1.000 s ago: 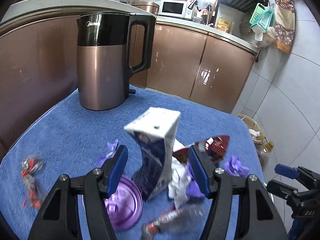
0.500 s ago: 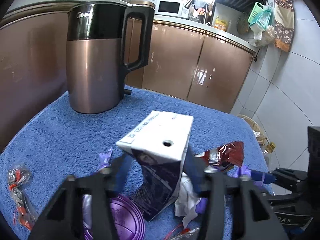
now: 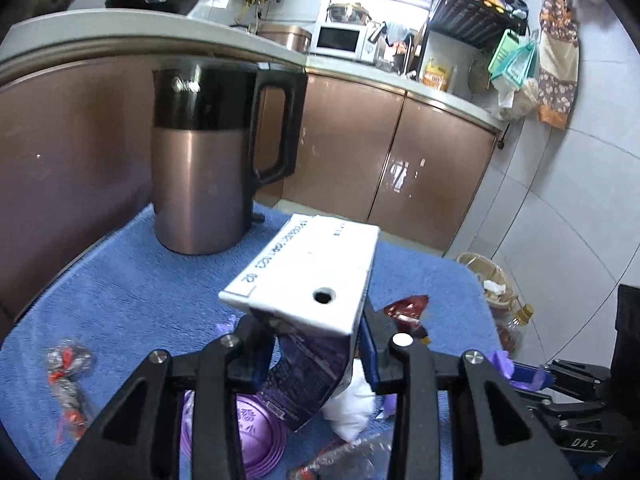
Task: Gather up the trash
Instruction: 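Grasp the white milk carton with the left tool while the right tool grasps a purple wrapper, then carry both items over the trash bin and open both tools, then move both tools back over the towel toward the remaining wrappers, then grasp a purple-and-silver wrapper with the left tool while the right tool grasps a purple wrapper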
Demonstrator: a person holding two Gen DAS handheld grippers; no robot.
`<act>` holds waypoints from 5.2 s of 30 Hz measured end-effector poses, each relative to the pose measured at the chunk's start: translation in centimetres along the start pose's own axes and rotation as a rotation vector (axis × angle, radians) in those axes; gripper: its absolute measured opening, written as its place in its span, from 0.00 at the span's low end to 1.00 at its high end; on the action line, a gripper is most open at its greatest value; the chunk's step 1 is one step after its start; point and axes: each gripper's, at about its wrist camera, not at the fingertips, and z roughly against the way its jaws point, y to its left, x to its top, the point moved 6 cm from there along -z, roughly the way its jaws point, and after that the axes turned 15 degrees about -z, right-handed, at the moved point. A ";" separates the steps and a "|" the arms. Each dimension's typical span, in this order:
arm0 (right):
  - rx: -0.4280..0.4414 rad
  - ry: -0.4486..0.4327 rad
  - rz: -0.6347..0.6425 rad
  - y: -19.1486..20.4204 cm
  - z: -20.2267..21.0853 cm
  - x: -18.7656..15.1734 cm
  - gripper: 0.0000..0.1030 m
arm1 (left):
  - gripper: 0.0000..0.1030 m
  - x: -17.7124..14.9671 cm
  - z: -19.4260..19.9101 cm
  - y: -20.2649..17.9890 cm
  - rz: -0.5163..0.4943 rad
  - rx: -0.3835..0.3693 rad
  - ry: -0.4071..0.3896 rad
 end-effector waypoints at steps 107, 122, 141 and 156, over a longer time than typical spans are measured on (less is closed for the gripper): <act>-0.349 -0.504 -0.279 -10.3 28.0 -4.2 0.61 | 0.48 3.6 11.9 -26.6 -0.185 -0.397 -0.099; -0.272 -0.416 -0.161 -2.5 22.5 -3.1 0.63 | 0.48 -3.3 13.0 -9.6 -0.035 -0.173 -0.018; -0.159 -0.163 -0.184 -3.3 9.6 -3.0 0.63 | 0.48 -8.2 5.8 2.7 0.084 0.034 0.164; -0.015 0.077 -0.227 -2.3 -5.5 -0.7 0.63 | 0.47 -7.5 -4.3 5.3 -0.003 0.066 0.297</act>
